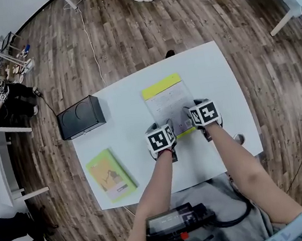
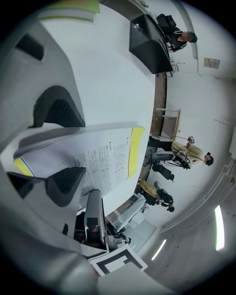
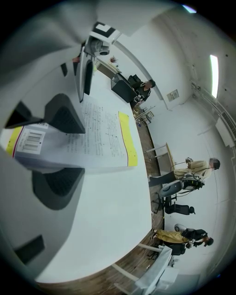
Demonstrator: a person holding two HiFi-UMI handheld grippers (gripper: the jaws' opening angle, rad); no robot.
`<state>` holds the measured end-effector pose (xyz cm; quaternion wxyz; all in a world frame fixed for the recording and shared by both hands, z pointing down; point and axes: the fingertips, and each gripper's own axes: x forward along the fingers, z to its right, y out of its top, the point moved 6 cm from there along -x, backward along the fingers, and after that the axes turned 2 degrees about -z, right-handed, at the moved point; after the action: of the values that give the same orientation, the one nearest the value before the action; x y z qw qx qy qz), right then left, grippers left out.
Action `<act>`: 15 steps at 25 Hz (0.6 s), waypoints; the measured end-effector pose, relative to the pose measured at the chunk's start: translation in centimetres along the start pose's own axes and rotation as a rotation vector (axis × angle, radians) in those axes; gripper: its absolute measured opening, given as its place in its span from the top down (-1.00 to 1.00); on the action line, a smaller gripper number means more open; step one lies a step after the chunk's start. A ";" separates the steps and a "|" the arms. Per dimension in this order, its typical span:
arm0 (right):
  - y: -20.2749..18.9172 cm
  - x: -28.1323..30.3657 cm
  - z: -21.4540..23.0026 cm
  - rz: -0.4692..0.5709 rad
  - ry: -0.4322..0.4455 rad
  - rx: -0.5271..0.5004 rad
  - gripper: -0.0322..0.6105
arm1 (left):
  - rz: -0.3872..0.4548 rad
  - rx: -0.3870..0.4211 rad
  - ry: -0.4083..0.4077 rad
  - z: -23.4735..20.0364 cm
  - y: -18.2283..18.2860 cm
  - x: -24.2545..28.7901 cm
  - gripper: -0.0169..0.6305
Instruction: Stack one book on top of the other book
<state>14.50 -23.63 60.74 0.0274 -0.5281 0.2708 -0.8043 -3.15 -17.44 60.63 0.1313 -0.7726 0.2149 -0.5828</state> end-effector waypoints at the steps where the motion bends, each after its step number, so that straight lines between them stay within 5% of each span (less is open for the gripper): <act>1: 0.0 0.0 0.0 0.001 -0.004 0.002 0.14 | 0.003 -0.002 -0.001 0.0 0.0 0.0 0.10; 15: -1.0 -0.4 -1.1 0.005 -0.033 0.052 0.14 | -0.005 -0.021 -0.029 -0.4 -0.6 -0.7 0.21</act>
<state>13.99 -22.24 60.52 0.0475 -0.5397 0.2508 -0.8023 -3.58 -16.58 60.40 0.1248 -0.7829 0.2171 -0.5695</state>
